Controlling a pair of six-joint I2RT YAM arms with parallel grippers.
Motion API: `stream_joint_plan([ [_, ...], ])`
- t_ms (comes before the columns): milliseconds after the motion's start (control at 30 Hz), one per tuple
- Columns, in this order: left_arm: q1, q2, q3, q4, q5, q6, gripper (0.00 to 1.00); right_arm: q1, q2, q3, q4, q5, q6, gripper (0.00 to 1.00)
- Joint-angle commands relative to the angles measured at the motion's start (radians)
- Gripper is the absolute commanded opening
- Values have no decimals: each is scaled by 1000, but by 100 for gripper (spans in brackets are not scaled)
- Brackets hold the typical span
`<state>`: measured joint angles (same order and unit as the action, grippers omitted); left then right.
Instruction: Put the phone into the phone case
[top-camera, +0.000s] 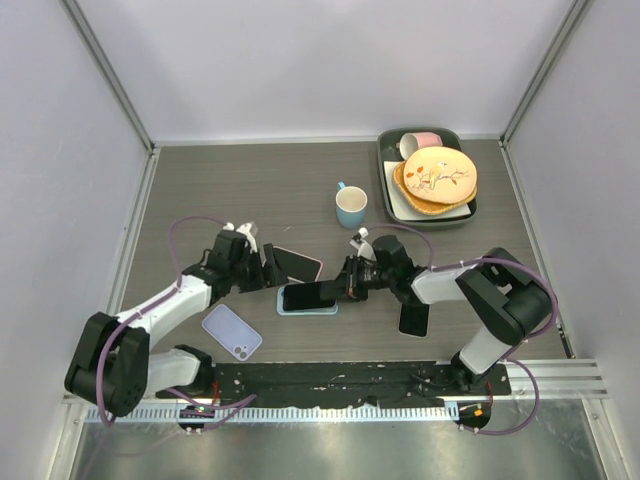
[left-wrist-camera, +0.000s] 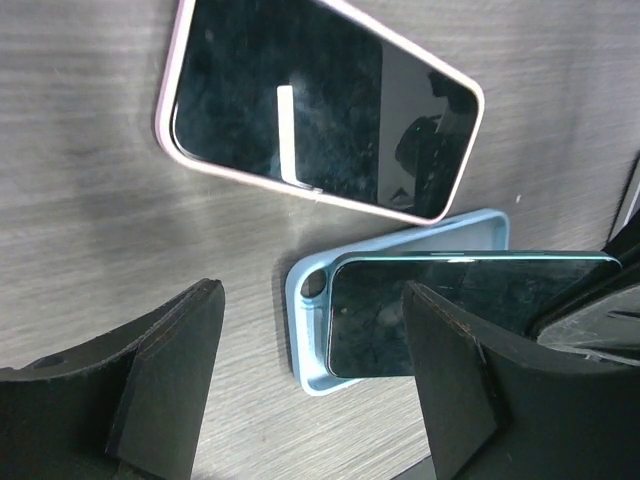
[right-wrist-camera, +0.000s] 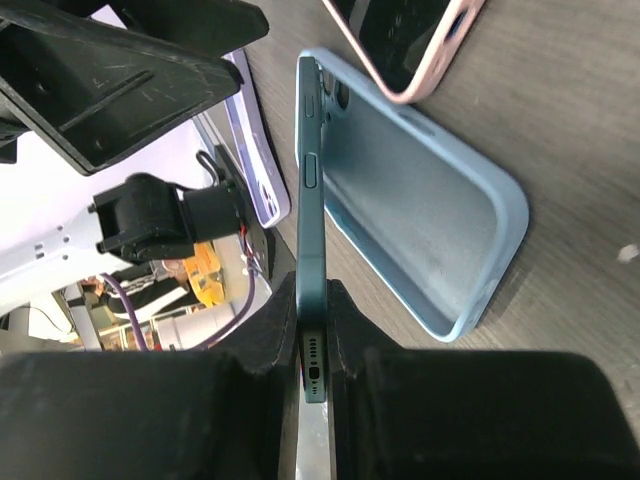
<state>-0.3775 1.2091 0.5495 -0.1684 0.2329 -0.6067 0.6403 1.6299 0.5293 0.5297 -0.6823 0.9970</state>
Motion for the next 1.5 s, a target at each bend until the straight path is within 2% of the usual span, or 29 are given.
stream_joint_plan([
  [0, -46, -16, -40, 27, -53, -50, 75, 44, 5, -35, 16, -39, 28, 1],
  [300, -70, -111, -144, 59, -60, -149, 65, 56, 67, -52, 65, -23, 48, 1],
  [433, -84, -112, -181, 131, -32, -198, 60, 58, 102, -64, 107, 10, 57, 1],
  [733, -129, 7, -160, 259, 29, -242, 56, 59, 257, -74, 288, 17, 109, 1],
  [833, -179, 50, -91, 219, -4, -216, 55, 59, 272, -86, 297, 33, 111, 1],
  [1033, -219, 105, -14, 185, -17, -183, 57, 61, 254, -57, 138, 62, 17, 2],
  [1167, -228, 106, 46, 58, -99, -108, 58, 68, 245, -6, -73, 99, -111, 12],
  [1300, -247, 93, 168, -110, -269, -10, 59, 78, 225, 38, -226, 151, -201, 20],
  [1467, -255, 78, 243, -195, -293, 53, 60, 90, 211, 75, -387, 217, -282, 29],
])
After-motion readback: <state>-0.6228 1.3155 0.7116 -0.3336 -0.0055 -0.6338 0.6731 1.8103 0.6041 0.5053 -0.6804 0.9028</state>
